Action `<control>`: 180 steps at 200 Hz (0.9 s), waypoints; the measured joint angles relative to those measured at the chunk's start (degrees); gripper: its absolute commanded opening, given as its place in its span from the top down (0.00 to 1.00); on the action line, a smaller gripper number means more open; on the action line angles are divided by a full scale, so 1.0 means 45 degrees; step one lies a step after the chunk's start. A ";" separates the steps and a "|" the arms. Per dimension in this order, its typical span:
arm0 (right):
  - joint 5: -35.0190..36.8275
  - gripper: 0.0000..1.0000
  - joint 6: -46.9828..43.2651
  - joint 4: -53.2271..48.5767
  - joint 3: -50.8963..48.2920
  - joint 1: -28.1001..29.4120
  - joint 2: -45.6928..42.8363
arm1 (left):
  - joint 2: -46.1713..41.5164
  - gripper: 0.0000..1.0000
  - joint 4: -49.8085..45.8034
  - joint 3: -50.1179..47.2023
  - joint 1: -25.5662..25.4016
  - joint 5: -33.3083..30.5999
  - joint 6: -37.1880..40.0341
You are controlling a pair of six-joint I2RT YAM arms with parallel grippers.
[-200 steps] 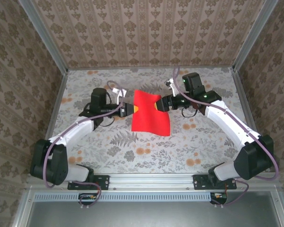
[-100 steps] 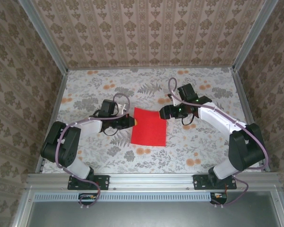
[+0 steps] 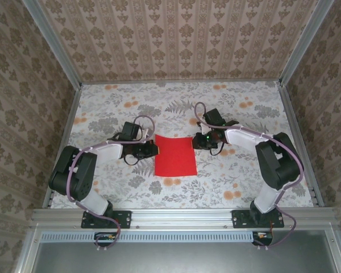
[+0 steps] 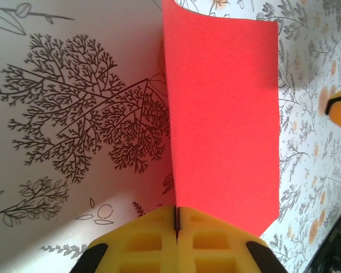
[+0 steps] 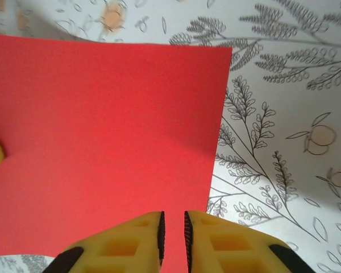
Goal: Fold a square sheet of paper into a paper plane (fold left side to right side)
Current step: Place a square sheet of paper at the center of the table, then first fold in half a square sheet of paper at the center of the table.
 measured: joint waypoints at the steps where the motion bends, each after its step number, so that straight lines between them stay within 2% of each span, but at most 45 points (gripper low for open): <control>1: -0.0005 0.82 -0.0005 0.0005 0.0000 0.0015 0.0044 | 0.0000 1.00 -0.0024 0.0015 0.0000 0.0000 0.0000; 36: 0.0005 0.84 0.0121 0.0010 0.0102 0.0267 0.0908 | 0.0000 1.00 -0.0427 0.0369 0.0000 -0.0141 0.0015; 109: 0.0044 0.86 0.0272 -0.0044 0.0369 0.0461 0.1462 | 0.0000 1.00 -0.0942 0.0699 0.0000 -0.0175 0.0019; 148: 0.0146 0.88 0.0262 -0.0340 0.0622 0.0539 0.1583 | 0.0000 0.75 -0.0967 0.1073 -0.0053 -0.0039 -0.0053; 180: 0.0277 0.88 0.0257 -0.0384 0.0631 0.0583 0.1583 | 0.0000 0.60 -0.0855 0.1345 -0.0257 0.0495 -0.0209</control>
